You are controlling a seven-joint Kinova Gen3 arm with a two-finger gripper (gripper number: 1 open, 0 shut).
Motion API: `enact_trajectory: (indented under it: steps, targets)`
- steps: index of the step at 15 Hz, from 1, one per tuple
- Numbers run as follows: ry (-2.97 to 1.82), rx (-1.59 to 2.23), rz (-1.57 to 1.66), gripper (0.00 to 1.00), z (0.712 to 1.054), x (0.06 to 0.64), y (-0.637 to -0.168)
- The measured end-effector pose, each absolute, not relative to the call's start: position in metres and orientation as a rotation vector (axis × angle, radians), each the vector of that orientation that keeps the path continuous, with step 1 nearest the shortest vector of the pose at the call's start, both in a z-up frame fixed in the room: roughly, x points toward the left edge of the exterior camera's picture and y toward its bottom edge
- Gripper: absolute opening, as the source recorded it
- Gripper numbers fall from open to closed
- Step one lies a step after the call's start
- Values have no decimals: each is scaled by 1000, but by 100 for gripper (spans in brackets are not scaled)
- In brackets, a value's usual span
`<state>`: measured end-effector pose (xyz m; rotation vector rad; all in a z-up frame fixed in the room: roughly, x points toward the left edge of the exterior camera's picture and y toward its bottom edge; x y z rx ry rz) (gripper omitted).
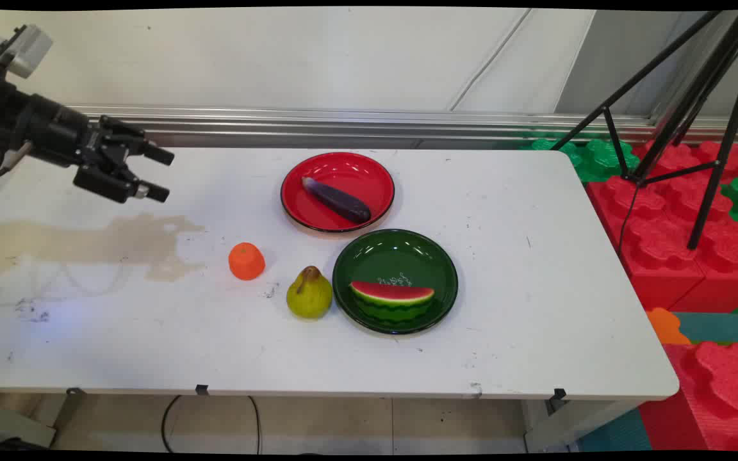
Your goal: Pick up the eggplant from the red plate
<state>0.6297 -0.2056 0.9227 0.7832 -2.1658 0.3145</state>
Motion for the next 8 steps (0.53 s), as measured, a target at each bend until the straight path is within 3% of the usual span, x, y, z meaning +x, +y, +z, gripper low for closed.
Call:
enact_trajectory:
  steps: [8]
  targets:
    - [-2222,683,405,100,923,596,-265]
